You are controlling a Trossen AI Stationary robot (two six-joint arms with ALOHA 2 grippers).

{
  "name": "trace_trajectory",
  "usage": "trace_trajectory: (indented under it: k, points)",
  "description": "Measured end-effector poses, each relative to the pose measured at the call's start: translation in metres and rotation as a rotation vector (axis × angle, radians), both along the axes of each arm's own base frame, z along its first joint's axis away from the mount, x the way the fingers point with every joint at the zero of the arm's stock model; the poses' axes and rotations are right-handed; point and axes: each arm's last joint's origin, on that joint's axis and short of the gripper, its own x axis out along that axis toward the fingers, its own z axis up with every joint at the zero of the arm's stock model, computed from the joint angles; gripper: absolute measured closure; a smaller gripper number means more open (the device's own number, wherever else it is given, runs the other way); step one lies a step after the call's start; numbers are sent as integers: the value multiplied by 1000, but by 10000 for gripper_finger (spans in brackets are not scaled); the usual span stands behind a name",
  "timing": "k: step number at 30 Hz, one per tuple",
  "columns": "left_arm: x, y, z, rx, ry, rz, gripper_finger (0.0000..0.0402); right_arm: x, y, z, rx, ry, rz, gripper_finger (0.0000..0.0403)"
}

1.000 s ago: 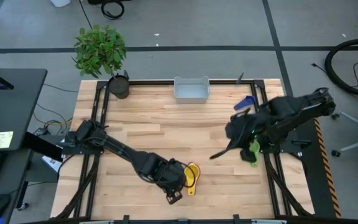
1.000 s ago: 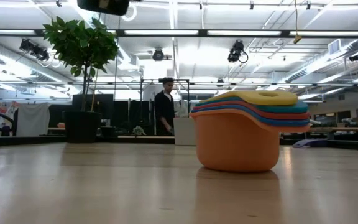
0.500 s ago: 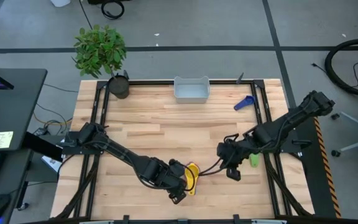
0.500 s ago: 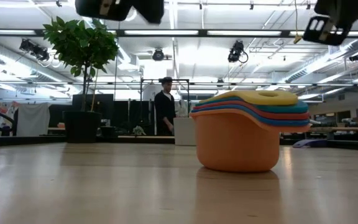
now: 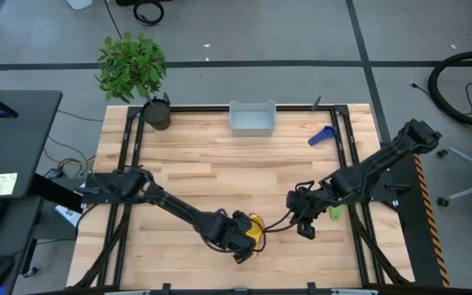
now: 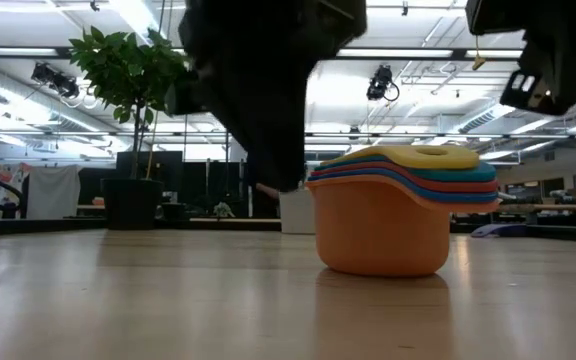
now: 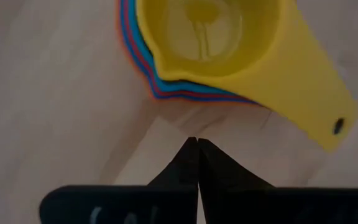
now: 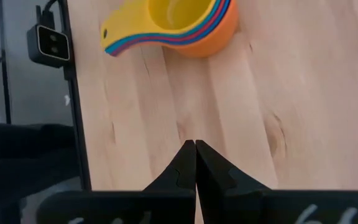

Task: Nest measuring cups in basket
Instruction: Adjust the stacked measuring cups on the table

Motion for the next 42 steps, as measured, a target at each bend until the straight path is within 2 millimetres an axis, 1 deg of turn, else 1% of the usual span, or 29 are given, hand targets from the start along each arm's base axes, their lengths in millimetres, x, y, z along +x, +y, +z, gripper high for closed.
trace_trajectory:
  k: [4, 10, 17, 23, 26, 30, 36, 39, 42]
  points:
    - [5, 4, -11, 14, 18, -28, 401, -1, 0, -13, 33, -33, -3, 400]
    - [18, 16, -10, 20, -49, -52, 401, -6, -3, -28, 26, -17, -4, 399]
    - [34, 40, -8, 24, -111, -30, 402, -7, -3, -29, 36, -7, 6, 399]
    - [41, 58, -8, 34, -109, -36, 401, -7, -2, -29, 67, 9, 27, 399]
    - [41, 61, -8, 3, -99, -50, 401, -7, -2, -29, 81, 17, 36, 399]
    - [40, 56, -8, -21, -90, -79, 401, -6, -1, -32, 80, 25, 38, 399]
    - [37, 52, -8, -29, -73, -94, 401, 9, 8, -53, 86, 40, 94, 399]
    - [34, 52, -3, -40, -58, -100, 401, 14, 11, -58, 79, 11, 98, 399]
    - [24, 56, 10, -19, -18, -96, 401, 15, 8, -57, 58, 4, 90, 399]
